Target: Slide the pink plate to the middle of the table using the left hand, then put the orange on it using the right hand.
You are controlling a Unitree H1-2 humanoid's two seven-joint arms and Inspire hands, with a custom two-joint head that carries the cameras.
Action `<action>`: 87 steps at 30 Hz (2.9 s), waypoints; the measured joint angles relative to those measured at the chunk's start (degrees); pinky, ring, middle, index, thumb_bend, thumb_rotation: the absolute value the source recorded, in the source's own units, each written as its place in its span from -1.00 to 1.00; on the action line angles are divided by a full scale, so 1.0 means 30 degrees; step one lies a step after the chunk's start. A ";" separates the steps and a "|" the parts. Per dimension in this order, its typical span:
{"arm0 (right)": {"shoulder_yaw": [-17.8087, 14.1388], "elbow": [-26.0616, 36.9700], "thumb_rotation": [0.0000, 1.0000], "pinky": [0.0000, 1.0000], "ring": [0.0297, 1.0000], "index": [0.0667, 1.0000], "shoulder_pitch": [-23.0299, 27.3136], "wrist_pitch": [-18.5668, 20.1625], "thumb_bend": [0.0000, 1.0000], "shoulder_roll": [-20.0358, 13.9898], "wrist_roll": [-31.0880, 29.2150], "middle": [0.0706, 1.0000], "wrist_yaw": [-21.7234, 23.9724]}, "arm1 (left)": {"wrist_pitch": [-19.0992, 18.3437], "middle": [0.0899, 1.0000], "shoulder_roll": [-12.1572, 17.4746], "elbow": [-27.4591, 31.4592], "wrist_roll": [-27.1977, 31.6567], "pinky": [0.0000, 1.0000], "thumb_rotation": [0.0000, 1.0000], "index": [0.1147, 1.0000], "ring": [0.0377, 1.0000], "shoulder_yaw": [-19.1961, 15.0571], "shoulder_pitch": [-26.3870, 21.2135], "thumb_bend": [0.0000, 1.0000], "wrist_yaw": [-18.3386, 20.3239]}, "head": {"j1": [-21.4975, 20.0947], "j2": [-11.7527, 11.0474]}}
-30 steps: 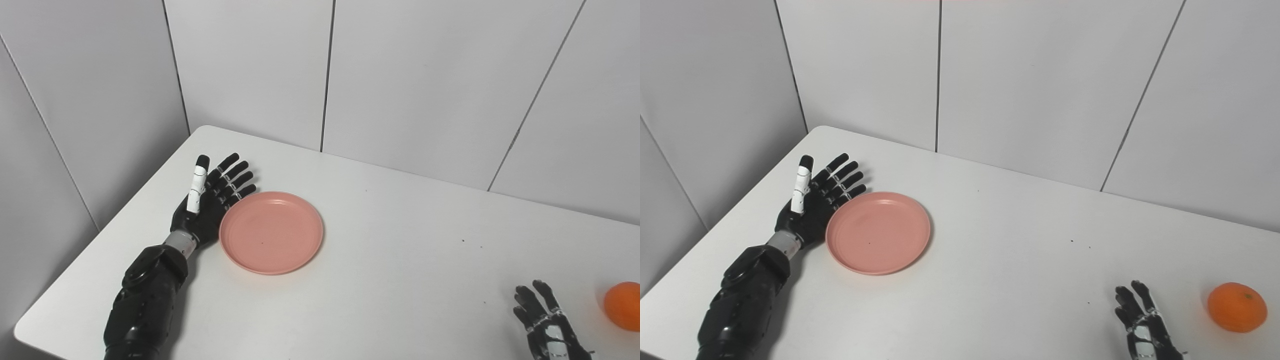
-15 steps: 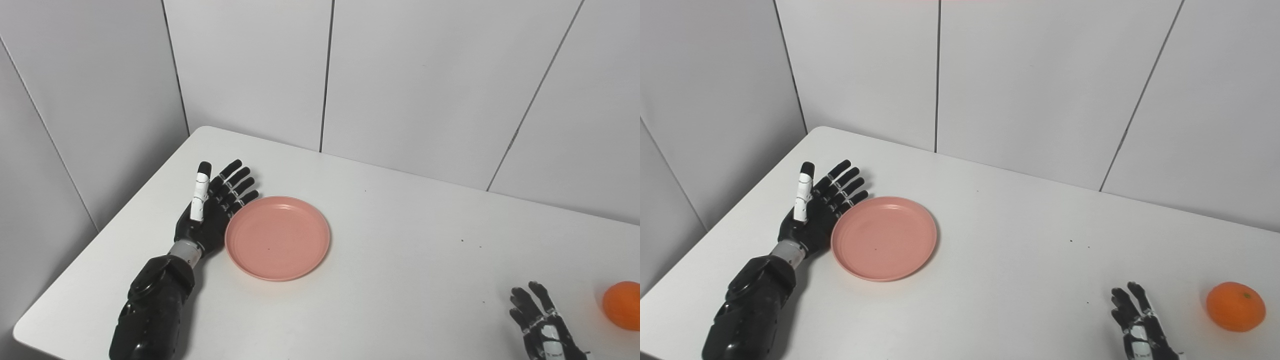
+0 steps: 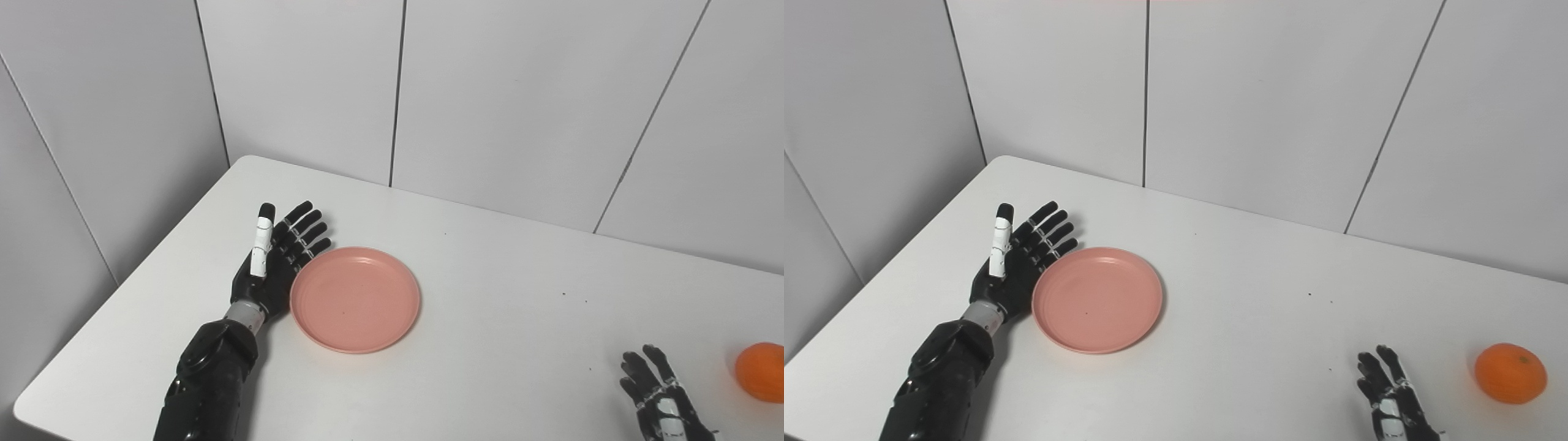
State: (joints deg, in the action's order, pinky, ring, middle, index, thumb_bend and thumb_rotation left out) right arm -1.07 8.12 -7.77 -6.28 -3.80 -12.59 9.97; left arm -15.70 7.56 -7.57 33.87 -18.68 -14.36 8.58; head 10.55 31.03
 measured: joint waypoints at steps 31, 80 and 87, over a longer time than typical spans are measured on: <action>0.0692 0.0406 0.51 0.85 0.79 0.78 -0.0310 0.0474 0.63 0.0187 0.0269 0.69 -0.0604 | -0.0290 0.67 -0.2501 0.1713 -0.0843 0.69 0.50 0.48 0.73 0.1635 0.0481 0.73 -0.1604 | -0.1201 0.0703; 0.3089 0.0604 0.45 0.77 0.76 0.74 -0.0091 0.1363 0.59 0.2521 0.3107 0.65 -0.2852 | 0.0196 0.77 -0.5359 0.2603 -0.0846 0.94 0.44 0.95 0.83 0.1629 0.1036 0.67 -0.3037 | -0.8406 0.2344; 0.3283 0.0479 0.47 0.75 0.76 0.73 0.0000 0.1356 0.60 0.2649 0.3535 0.65 -0.3000 | 0.0143 0.76 -0.5490 0.2801 -0.0815 0.94 0.40 0.93 0.82 0.1688 0.1117 0.68 -0.3083 | -0.8965 0.2373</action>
State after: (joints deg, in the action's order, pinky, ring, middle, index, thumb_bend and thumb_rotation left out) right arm 8.78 9.56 -7.77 -2.21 4.14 -1.99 0.97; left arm -15.27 -8.91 0.84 31.42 -13.61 -11.01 -0.66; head -16.35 38.14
